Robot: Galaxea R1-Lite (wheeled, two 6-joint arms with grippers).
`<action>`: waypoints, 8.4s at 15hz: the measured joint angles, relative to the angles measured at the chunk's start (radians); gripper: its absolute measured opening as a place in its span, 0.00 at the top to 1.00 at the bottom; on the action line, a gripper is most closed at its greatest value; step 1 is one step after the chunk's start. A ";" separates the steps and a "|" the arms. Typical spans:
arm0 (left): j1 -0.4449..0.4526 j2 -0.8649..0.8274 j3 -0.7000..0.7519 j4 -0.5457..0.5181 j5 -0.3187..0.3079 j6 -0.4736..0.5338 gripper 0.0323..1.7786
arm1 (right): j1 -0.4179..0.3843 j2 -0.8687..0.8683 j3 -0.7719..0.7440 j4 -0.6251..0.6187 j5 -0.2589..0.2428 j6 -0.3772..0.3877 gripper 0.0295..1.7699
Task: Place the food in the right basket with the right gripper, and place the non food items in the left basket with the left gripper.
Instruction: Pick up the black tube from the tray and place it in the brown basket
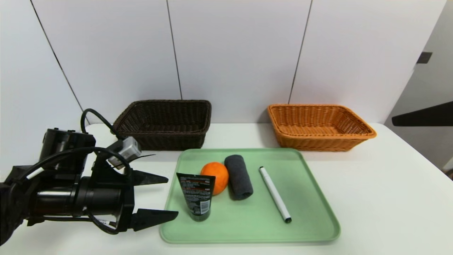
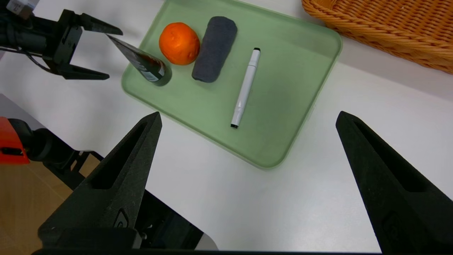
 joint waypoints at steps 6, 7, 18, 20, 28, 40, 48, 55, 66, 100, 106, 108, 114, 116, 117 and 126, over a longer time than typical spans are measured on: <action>0.003 0.139 -0.003 -0.177 -0.157 0.001 0.05 | -0.004 -0.012 0.026 0.000 -0.001 0.001 0.04; 0.004 0.157 -0.002 -0.200 -0.185 0.001 0.05 | -0.005 -0.014 0.027 0.000 -0.001 0.001 0.04; -0.021 0.221 0.004 -0.254 -0.244 0.001 0.05 | -0.005 -0.018 0.039 -0.001 0.000 0.003 0.04; -0.035 0.234 0.001 -0.256 -0.242 0.000 0.05 | -0.005 -0.020 0.040 -0.001 0.001 0.003 0.04; -0.081 0.278 -0.025 -0.348 -0.243 -0.034 0.05 | -0.004 -0.027 0.046 -0.001 0.006 0.003 0.04; -0.121 0.290 -0.048 -0.354 -0.243 -0.044 0.05 | -0.005 -0.033 0.052 -0.001 0.006 0.004 0.04; -0.132 0.263 -0.025 -0.354 -0.244 -0.040 0.05 | -0.004 -0.046 0.068 -0.001 0.007 0.004 0.04; -0.135 0.227 0.001 -0.354 -0.258 -0.041 0.05 | 0.000 -0.052 0.073 -0.001 0.010 0.008 0.04; -0.204 0.255 -0.019 -0.356 -0.254 -0.036 0.05 | 0.002 -0.071 0.076 -0.001 0.009 0.008 0.04; 0.287 0.211 -0.432 -0.323 0.005 -0.249 0.87 | 0.002 -0.095 0.101 -0.006 0.009 0.007 0.04; 0.301 0.365 -0.566 -0.313 0.037 -0.249 0.87 | 0.002 -0.094 0.101 -0.006 0.009 0.007 0.04; 0.313 0.415 -0.606 -0.301 0.039 -0.249 0.87 | 0.002 -0.094 0.102 -0.007 0.009 0.008 0.04; 0.325 0.496 -0.697 -0.305 0.040 -0.252 0.87 | 0.002 -0.089 0.103 -0.007 0.007 0.008 0.04; 0.325 0.515 -0.724 -0.303 0.039 -0.252 0.87 | 0.002 -0.087 0.103 -0.007 0.008 0.007 0.04; 0.325 0.524 -0.737 -0.301 0.039 -0.252 0.87 | 0.002 -0.087 0.103 -0.007 0.008 0.007 0.04; 0.327 0.547 -0.758 -0.296 0.039 -0.253 0.43 | 0.002 -0.087 0.103 -0.008 0.009 0.007 0.04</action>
